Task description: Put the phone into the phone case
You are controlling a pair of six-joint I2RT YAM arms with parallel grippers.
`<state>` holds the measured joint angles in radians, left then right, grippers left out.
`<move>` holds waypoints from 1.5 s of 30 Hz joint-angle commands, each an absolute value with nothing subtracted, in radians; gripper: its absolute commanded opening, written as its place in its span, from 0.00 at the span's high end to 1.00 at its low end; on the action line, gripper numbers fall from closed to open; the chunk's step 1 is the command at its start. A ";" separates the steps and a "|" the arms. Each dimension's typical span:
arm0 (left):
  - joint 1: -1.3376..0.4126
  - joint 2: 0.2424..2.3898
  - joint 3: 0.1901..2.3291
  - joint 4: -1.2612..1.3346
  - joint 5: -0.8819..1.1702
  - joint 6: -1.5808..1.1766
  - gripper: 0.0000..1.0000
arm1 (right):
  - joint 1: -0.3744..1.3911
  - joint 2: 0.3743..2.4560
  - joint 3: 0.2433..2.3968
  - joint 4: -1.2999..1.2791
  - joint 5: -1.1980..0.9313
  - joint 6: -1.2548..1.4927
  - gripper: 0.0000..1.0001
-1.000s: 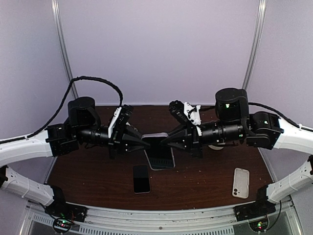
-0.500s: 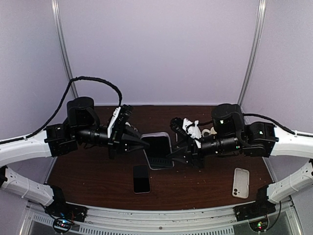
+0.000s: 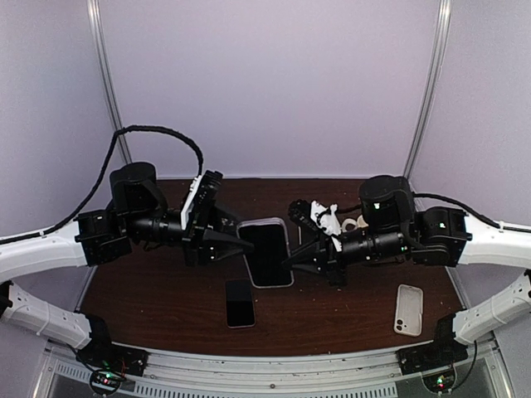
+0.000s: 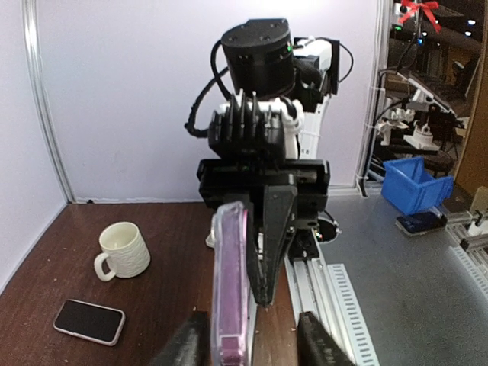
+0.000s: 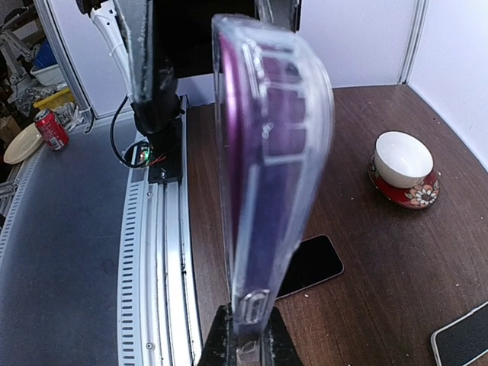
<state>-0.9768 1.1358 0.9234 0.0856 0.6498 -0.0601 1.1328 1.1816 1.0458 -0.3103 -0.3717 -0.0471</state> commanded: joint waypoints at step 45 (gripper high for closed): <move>-1.017 1.173 0.907 0.272 0.655 -0.112 1.00 | 1.106 1.111 1.190 -0.210 -0.363 -0.047 0.75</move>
